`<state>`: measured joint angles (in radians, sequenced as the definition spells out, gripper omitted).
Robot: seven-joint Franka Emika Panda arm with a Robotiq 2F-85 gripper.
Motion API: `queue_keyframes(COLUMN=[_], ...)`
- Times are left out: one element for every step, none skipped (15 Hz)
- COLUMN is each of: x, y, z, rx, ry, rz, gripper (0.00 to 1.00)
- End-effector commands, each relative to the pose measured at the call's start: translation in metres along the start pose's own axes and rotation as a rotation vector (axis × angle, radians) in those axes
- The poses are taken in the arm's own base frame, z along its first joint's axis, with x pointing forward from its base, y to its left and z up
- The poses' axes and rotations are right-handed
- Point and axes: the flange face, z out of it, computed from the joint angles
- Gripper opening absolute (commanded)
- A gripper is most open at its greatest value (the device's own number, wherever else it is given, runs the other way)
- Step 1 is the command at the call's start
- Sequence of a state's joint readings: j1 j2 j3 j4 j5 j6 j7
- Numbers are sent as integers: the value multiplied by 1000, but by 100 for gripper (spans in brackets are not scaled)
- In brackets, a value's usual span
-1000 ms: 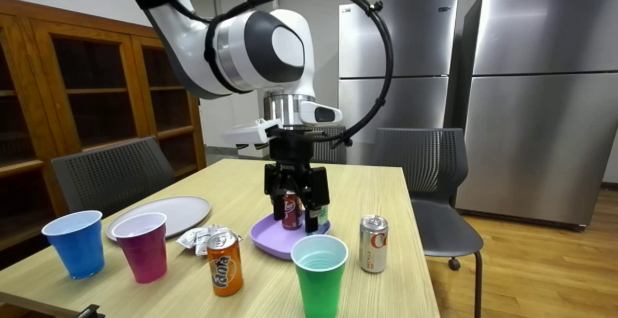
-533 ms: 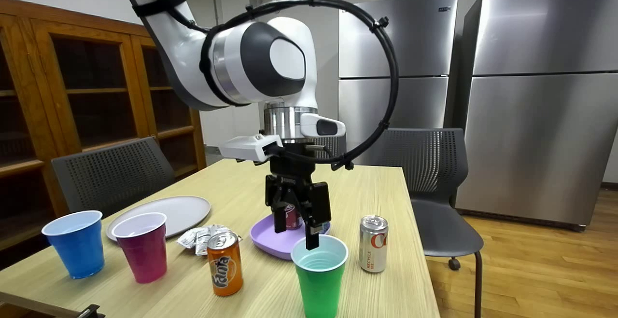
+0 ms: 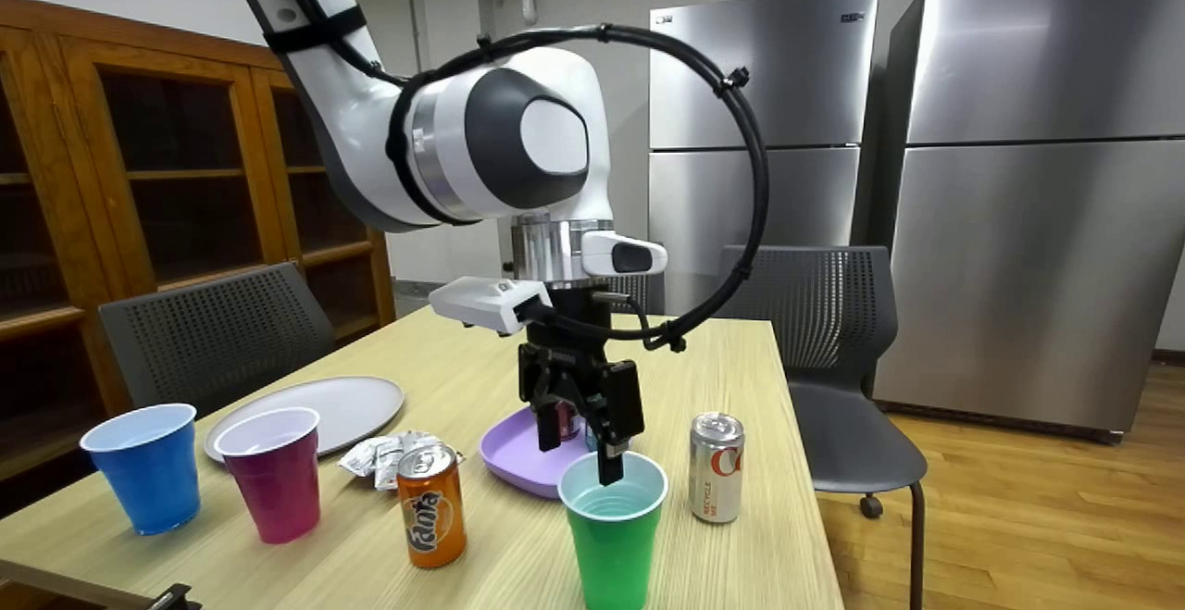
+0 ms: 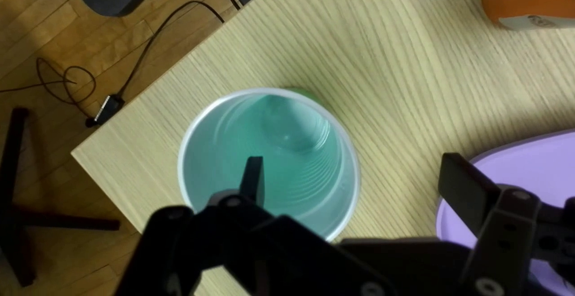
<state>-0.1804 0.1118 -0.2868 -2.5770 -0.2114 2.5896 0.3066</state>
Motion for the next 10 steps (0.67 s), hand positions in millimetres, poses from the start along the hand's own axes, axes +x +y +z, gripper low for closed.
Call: queue_keyframes(x=[4, 5, 5, 6, 6, 6, 6, 6, 6, 6], y=[-1, -2, -2, -1, 0, 1, 2, 4, 6, 8], z=[8, 10, 11, 11, 11, 11, 10, 9, 8, 7], rx=[-4, -3, -4, -2, -3, -4, -5, -7, -8, -13], ry=[24, 28, 34, 38, 42, 46, 49, 51, 51, 53], rz=[-12, -14, -17, -15, -15, -14, -12, -11, -9, -9], gripper=[100, 100, 75, 72, 66, 56, 49, 40, 34, 25])
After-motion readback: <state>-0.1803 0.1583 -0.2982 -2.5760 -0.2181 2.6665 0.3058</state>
